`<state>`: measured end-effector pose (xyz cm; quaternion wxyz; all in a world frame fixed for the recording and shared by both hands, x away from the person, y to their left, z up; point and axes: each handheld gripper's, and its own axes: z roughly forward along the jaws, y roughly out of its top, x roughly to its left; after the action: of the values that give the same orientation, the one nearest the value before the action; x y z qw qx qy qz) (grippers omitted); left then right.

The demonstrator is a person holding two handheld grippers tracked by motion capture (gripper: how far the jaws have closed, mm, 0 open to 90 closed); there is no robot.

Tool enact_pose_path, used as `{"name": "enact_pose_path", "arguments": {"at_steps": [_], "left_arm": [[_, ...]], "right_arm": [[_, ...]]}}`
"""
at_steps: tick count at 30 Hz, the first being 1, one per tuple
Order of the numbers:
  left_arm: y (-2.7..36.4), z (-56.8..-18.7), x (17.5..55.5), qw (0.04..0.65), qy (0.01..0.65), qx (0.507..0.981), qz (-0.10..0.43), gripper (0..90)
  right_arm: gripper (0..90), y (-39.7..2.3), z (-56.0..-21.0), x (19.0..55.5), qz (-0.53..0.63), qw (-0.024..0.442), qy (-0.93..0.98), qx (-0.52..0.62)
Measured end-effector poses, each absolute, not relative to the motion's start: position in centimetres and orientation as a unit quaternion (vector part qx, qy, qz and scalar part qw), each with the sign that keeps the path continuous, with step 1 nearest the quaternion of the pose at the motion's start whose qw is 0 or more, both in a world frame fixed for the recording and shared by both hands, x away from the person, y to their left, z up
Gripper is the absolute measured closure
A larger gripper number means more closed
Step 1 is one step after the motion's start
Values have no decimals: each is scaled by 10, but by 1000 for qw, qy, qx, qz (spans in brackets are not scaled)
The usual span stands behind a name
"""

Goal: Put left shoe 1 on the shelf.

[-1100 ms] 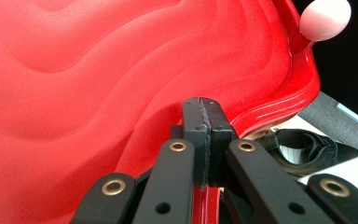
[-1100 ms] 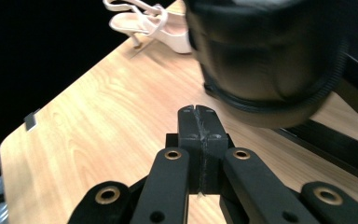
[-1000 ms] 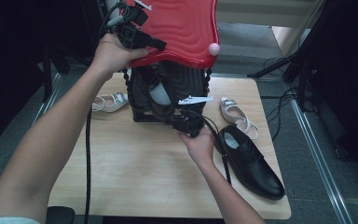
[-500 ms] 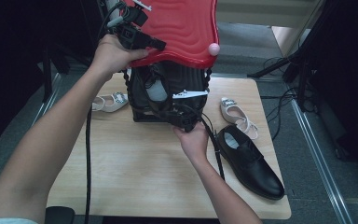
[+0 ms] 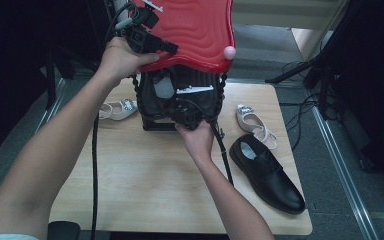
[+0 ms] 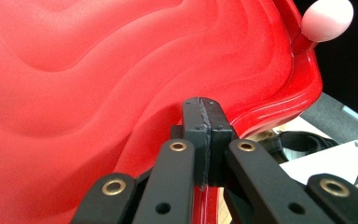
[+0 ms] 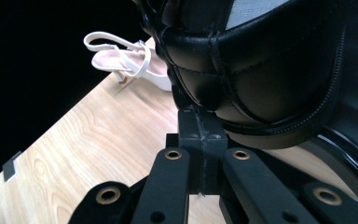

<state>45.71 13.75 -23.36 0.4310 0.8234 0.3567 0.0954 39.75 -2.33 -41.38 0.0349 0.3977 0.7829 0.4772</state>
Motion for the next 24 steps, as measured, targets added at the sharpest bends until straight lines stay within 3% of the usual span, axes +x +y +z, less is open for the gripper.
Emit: {"name": "enact_pose_path", "arguments": {"at_steps": [17,24], "left_arm": [[139,-235,455,434,355,822,103,900],[141,-230,452,434,353,821,111,900]], "right_arm": [[900,10,-417,417,478,20,779,404],[900,2,-415,406,480,17,789,384]]}}
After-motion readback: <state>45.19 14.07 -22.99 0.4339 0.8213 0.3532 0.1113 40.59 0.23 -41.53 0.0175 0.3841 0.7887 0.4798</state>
